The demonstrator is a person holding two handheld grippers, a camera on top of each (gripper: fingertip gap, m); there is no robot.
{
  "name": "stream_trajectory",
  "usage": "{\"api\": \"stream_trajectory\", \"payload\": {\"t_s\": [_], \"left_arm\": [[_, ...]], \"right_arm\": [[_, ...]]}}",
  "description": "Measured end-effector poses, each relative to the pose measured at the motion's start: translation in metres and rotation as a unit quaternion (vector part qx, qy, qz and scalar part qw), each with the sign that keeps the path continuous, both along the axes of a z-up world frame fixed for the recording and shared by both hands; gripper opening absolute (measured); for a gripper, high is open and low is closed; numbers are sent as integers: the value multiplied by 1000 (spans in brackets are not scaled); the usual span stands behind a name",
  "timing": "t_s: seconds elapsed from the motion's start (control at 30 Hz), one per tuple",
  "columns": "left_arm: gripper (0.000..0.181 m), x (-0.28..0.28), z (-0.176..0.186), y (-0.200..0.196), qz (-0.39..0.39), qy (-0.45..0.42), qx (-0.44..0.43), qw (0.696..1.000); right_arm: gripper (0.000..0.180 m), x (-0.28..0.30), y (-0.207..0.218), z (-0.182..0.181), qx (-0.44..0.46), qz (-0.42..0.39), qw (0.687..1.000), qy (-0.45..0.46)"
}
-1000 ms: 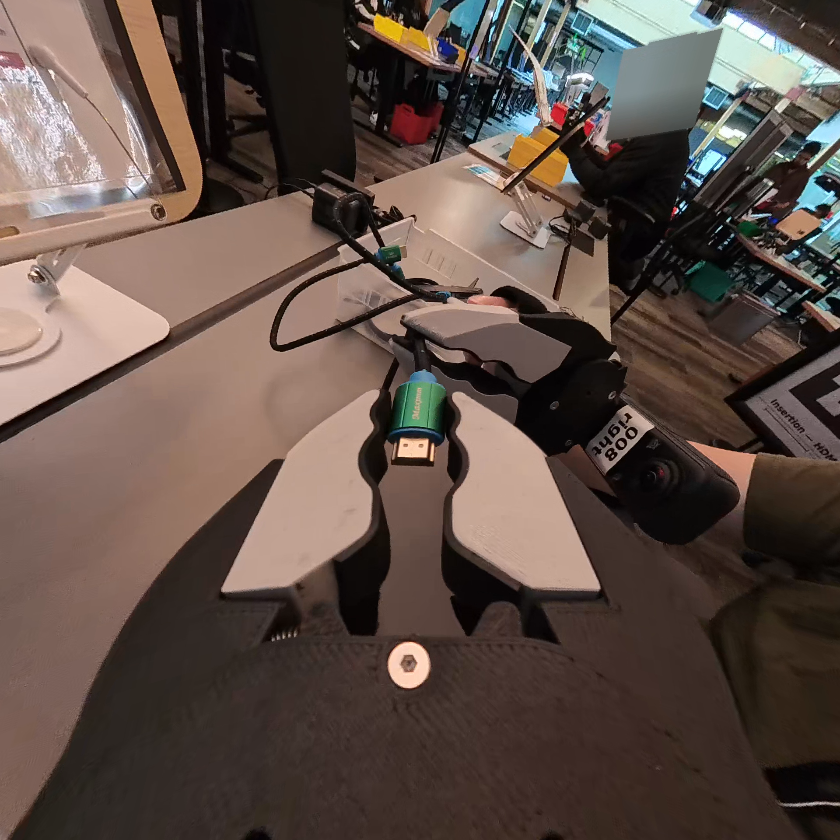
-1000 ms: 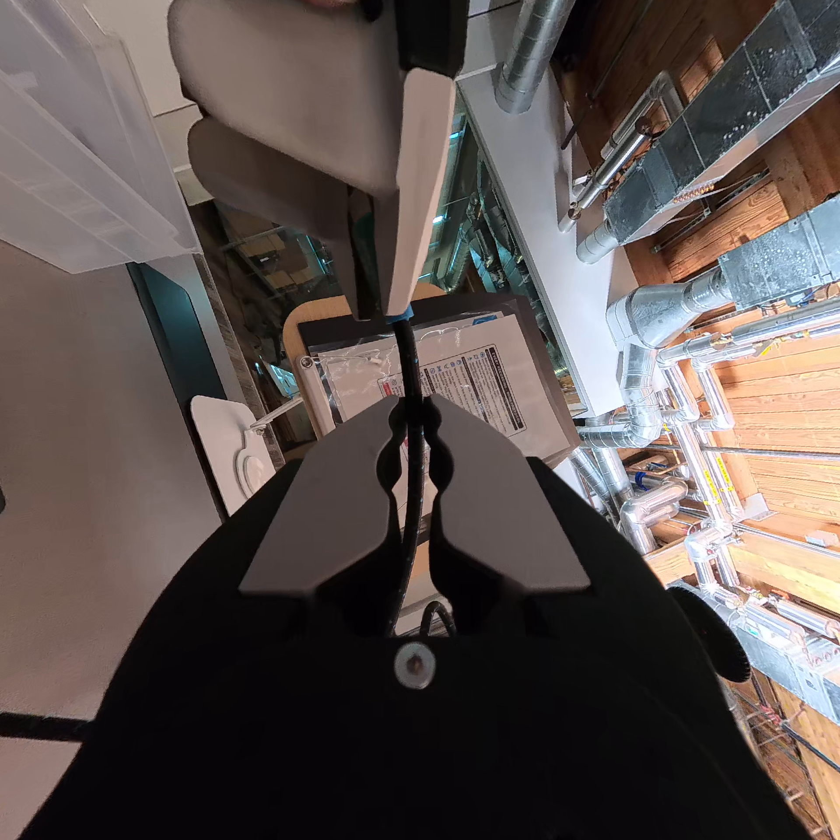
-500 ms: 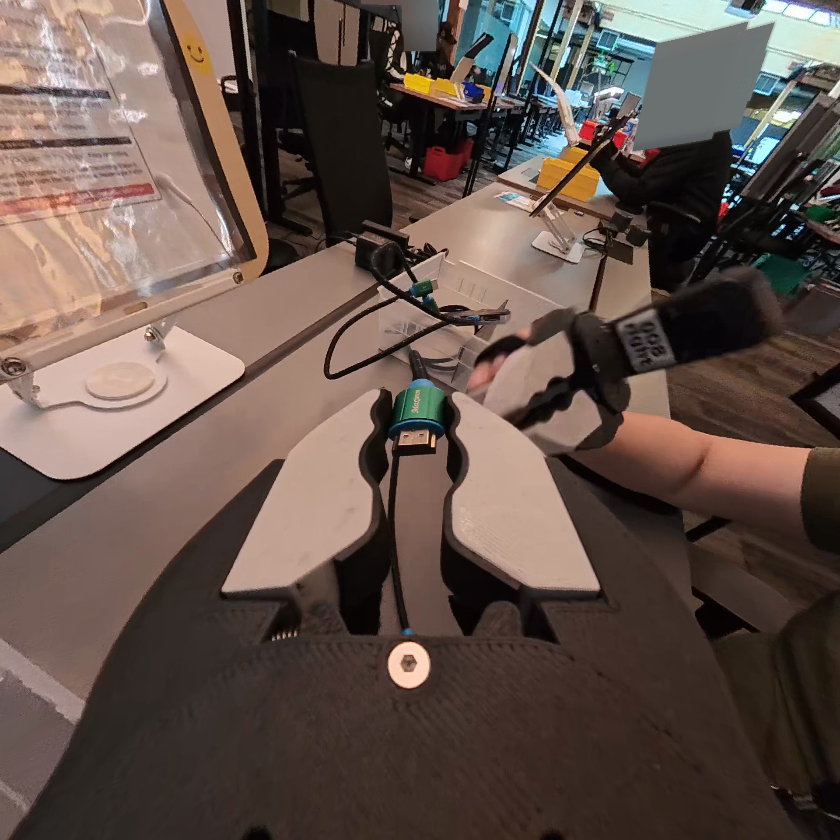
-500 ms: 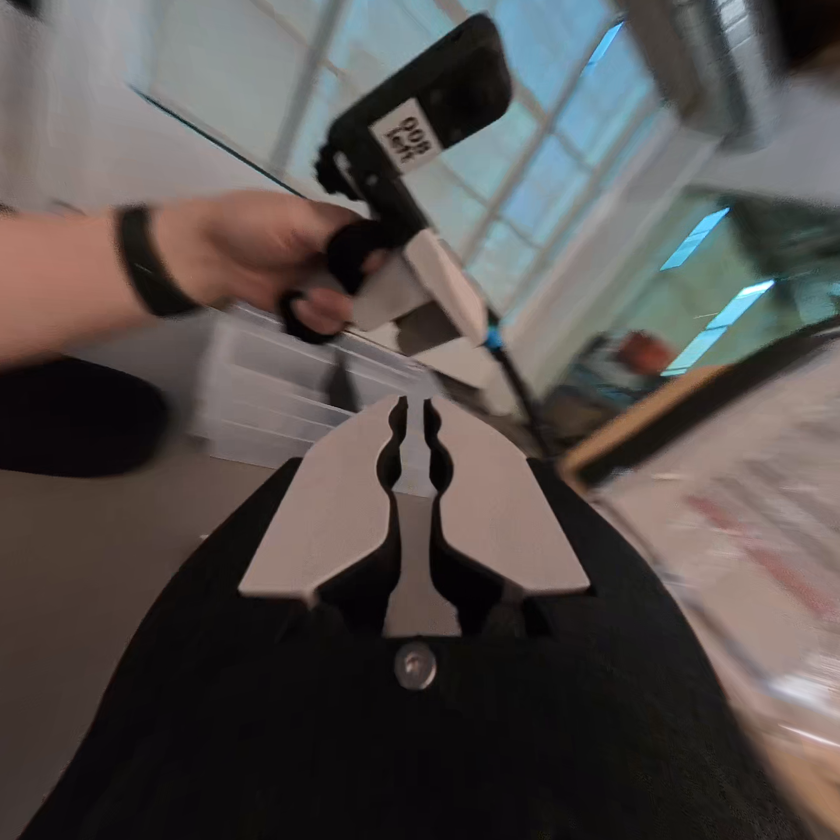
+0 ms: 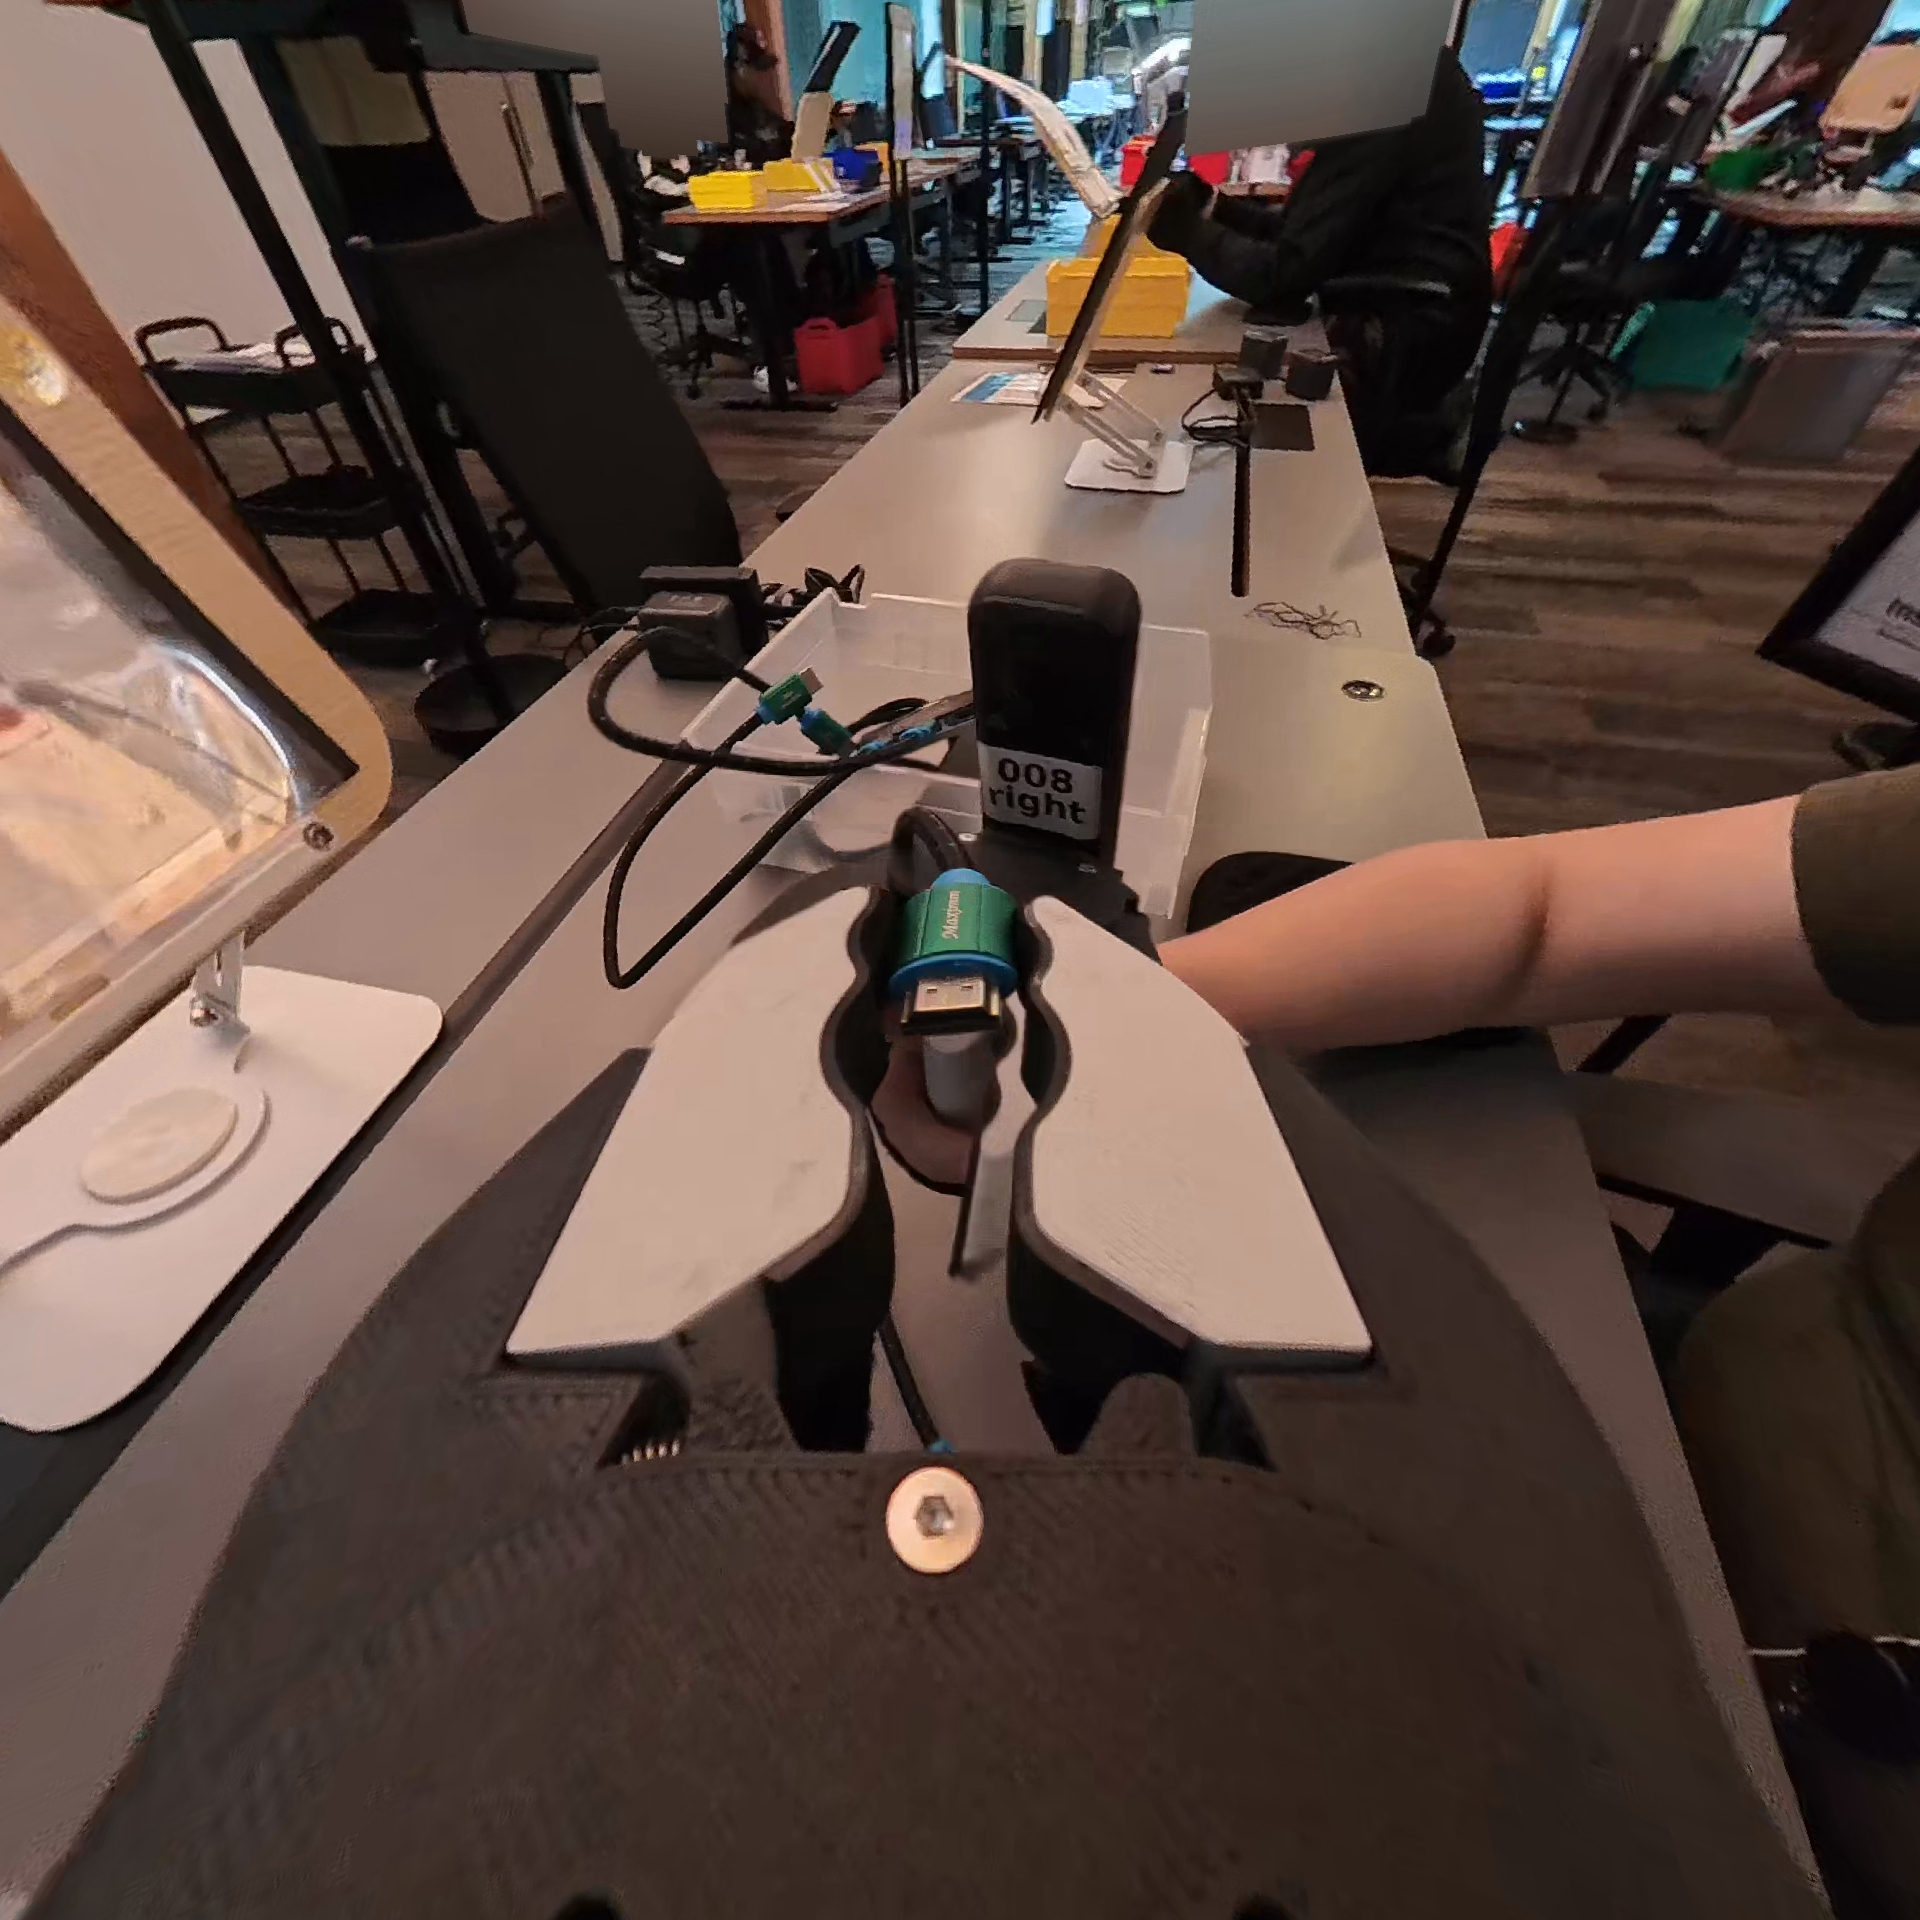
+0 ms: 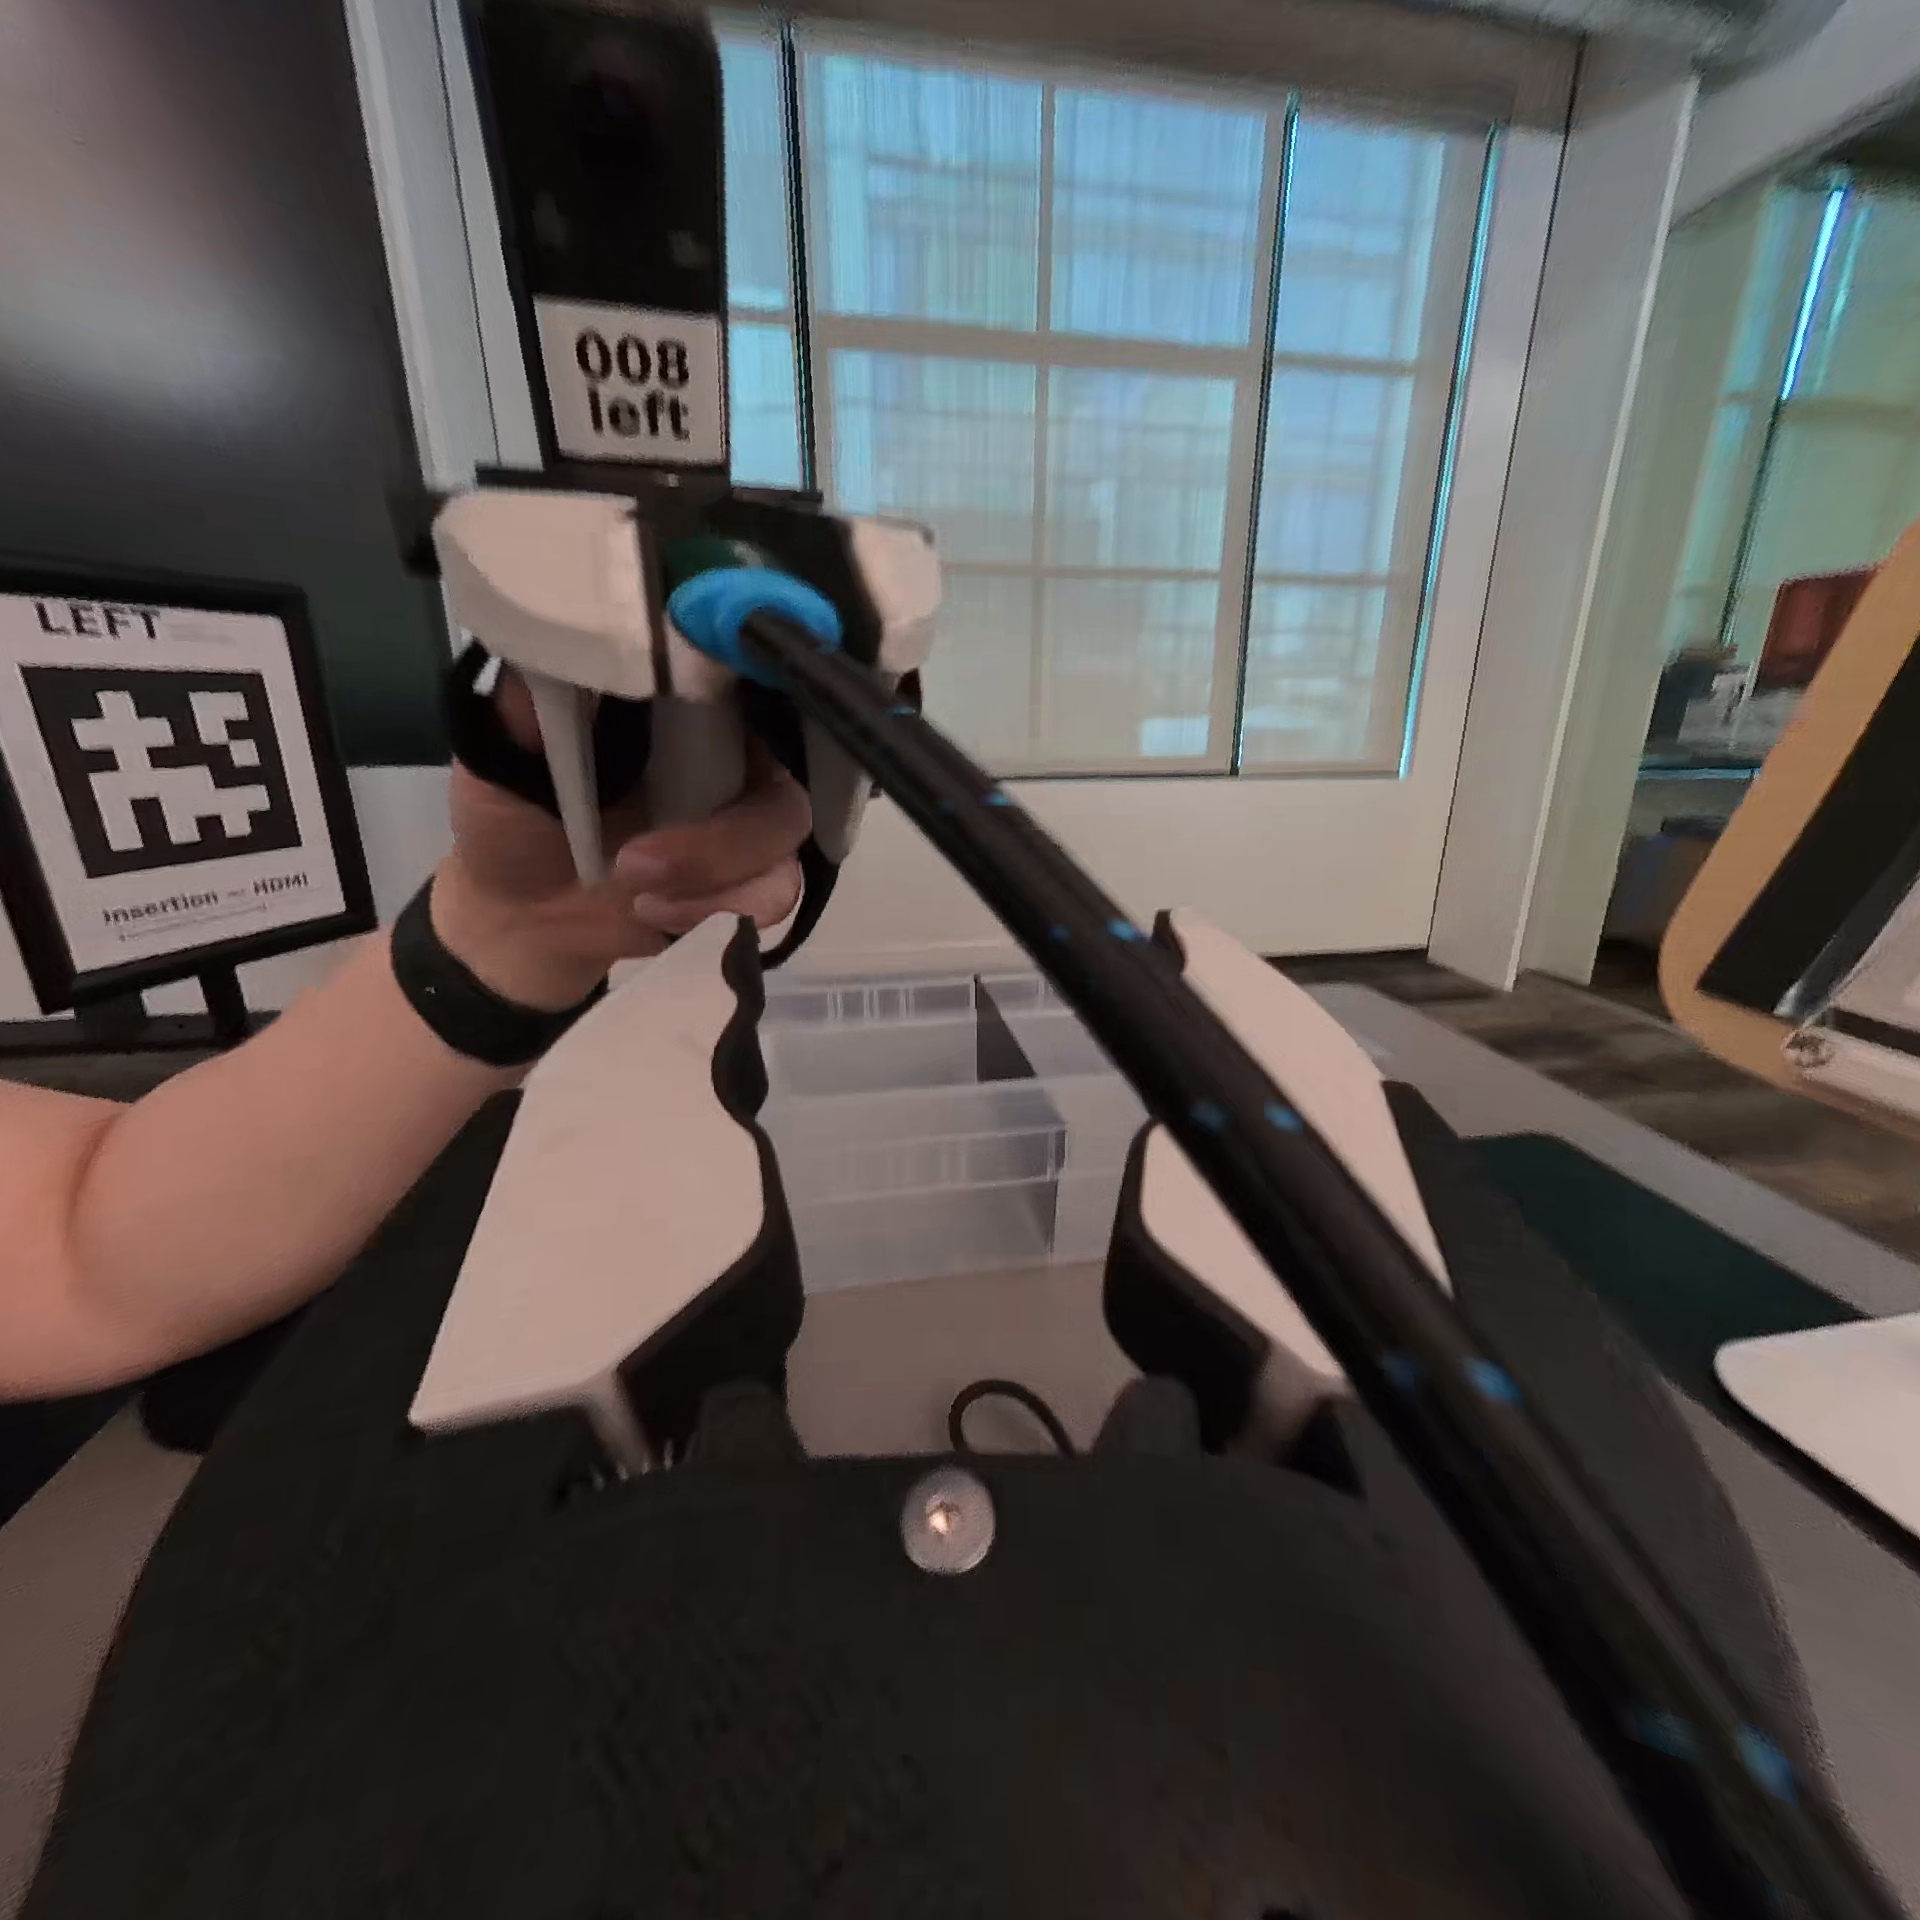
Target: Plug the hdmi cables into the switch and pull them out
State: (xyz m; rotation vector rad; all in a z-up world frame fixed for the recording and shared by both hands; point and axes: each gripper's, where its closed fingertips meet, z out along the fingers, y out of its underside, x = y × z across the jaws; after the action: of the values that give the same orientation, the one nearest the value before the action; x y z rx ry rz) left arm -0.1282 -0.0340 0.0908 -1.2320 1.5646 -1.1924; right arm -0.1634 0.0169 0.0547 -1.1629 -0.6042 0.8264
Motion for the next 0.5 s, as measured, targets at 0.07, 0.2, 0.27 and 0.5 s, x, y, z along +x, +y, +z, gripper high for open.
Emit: {"api": "stream_trajectory", "payload": {"t_s": [0.07, 0.2, 0.27, 0.5], "left_arm": [[21, -2, 3, -7, -16, -8, 5, 1000], [21, -4, 10, -20, -45, -20, 3, 999], [21, -3, 6, -19, -38, -4, 14, 999], [21, -10, -7, -13, -58, 18, 21, 998]], "right_arm": [[70, 11, 0, 7, 2, -4, 1000, 20], [71, 15, 1, 0, -31, 35, 999, 24], [62, 13, -15, 8, 26, 60, 998, 16], [39, 25, -63, 49, 185, 69, 980, 1]]}}
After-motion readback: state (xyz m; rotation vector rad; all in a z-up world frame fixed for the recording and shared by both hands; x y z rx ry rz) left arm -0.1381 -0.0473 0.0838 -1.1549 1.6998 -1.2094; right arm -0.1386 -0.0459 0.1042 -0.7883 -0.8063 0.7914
